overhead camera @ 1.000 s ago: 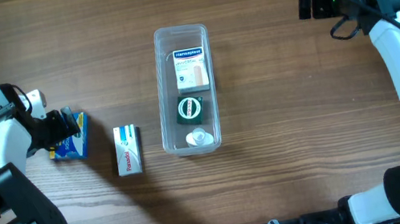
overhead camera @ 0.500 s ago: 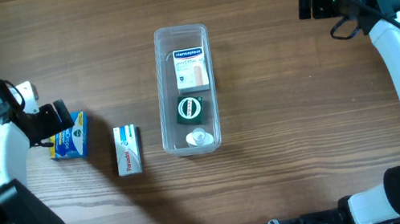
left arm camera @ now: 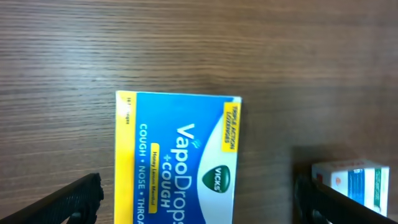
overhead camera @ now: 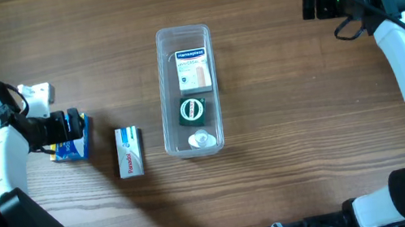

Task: Pack container
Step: 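Grasp the VapoDrops box with the left gripper, then carry the VapoDrops box with the left gripper over the container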

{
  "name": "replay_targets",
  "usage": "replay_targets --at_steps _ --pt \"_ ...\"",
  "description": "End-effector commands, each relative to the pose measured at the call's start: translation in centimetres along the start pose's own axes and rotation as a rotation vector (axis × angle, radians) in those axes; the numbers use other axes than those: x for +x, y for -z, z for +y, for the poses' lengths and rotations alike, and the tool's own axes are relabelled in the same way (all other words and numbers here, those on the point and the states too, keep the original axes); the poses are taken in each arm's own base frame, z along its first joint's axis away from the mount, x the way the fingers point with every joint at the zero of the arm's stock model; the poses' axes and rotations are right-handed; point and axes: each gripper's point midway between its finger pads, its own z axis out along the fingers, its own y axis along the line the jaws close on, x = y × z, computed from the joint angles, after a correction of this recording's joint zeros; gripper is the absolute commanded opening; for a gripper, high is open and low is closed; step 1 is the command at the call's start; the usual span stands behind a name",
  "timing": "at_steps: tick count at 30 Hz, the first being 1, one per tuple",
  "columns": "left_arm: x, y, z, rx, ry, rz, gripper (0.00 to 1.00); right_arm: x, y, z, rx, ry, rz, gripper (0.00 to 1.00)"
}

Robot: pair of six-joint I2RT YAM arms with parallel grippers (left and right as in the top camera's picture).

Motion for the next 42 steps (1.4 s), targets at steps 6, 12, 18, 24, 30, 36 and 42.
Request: replay_targets --at_steps 6,12,18,24,30,36,42 --pt "-0.2 0.6 -0.1 0.001 -0.128 -0.006 1.00 -0.6 0.6 -0.2 0.005 -0.022 -0.024 1.00" --pt "-0.4 0.6 0.1 -0.010 -0.122 -0.010 1.00 -0.6 0.6 -0.2 0.005 -0.022 -0.024 1.00" --pt "0.4 -0.8 0.8 -0.025 -0.079 0.036 1.00 -0.6 0.6 -0.2 0.005 -0.022 -0.024 1.00" --pt "0.6 -2.3 1.3 -0.033 -0.054 0.057 1.00 -0.6 0.6 -0.2 0.005 -0.022 -0.024 1.00" --pt "1.9 -4.2 1.4 -0.009 -0.040 0.115 1.00 -0.6 0.6 -0.2 0.005 -0.022 -0.024 1.00" --pt "2.2 -4.6 1.6 -0.018 -0.035 0.132 1.00 -0.6 0.6 -0.2 0.005 -0.022 -0.024 1.00" --pt "2.1 -4.6 1.9 -0.035 -0.037 0.126 0.83 -0.6 0.6 -0.2 0.005 -0.022 -0.024 1.00"
